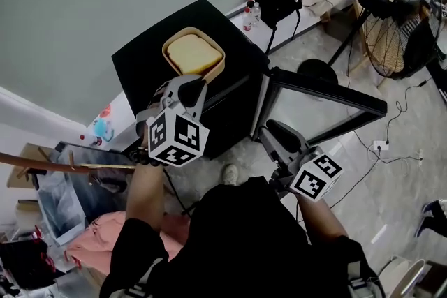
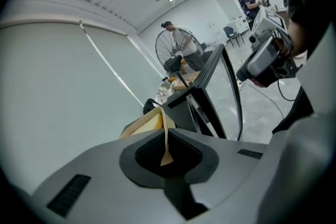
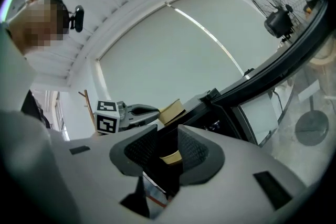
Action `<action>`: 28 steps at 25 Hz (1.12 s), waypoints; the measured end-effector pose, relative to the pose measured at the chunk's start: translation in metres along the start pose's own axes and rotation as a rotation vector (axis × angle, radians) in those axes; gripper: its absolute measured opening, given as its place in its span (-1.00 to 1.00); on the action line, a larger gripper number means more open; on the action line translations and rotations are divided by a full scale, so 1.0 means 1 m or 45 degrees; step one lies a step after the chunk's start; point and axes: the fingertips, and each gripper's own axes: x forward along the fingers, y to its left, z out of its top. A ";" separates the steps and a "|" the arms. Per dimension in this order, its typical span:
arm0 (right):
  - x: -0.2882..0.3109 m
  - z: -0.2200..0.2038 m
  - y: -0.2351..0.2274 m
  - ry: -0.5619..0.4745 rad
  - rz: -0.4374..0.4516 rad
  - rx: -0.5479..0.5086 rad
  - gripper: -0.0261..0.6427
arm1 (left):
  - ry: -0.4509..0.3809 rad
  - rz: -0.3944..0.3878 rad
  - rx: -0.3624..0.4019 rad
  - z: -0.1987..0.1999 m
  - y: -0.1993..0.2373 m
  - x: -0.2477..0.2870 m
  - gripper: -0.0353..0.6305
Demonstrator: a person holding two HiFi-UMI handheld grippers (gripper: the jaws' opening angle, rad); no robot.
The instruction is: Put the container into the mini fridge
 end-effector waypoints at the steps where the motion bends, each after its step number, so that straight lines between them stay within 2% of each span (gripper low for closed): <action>1: 0.002 -0.002 0.001 0.014 -0.006 -0.039 -0.51 | -0.030 -0.010 -0.024 0.003 -0.004 -0.004 -0.79; 3: 0.007 -0.004 0.003 0.027 0.001 -0.061 -0.51 | -0.076 -0.024 -0.066 0.007 -0.012 -0.013 -0.79; 5: 0.015 -0.004 0.003 0.029 0.024 0.024 -0.50 | -0.103 -0.030 -0.089 0.008 -0.019 -0.022 -0.79; 7: 0.026 -0.005 0.001 0.032 0.074 0.208 -0.47 | -0.124 -0.034 -0.103 0.009 -0.026 -0.030 -0.79; 9: 0.040 -0.004 0.002 0.048 0.143 0.408 -0.30 | -0.149 -0.043 -0.129 0.010 -0.033 -0.039 -0.79; 11: 0.053 -0.001 0.007 0.063 0.215 0.531 -0.13 | -0.174 -0.053 -0.159 0.012 -0.040 -0.048 -0.79; 15: 0.075 0.002 0.016 0.069 0.287 0.647 -0.02 | -0.218 -0.036 -0.174 0.013 -0.049 -0.064 -0.79; 18: 0.087 0.000 0.025 0.061 0.343 0.729 -0.01 | -0.251 -0.027 -0.174 0.012 -0.056 -0.075 -0.79; 23: 0.100 -0.011 0.040 0.100 0.397 0.767 -0.01 | -0.292 -0.037 -0.198 0.010 -0.064 -0.087 -0.79; 28: 0.101 -0.016 0.044 0.129 0.468 0.918 -0.02 | -0.311 -0.039 -0.222 0.017 -0.080 -0.094 -0.79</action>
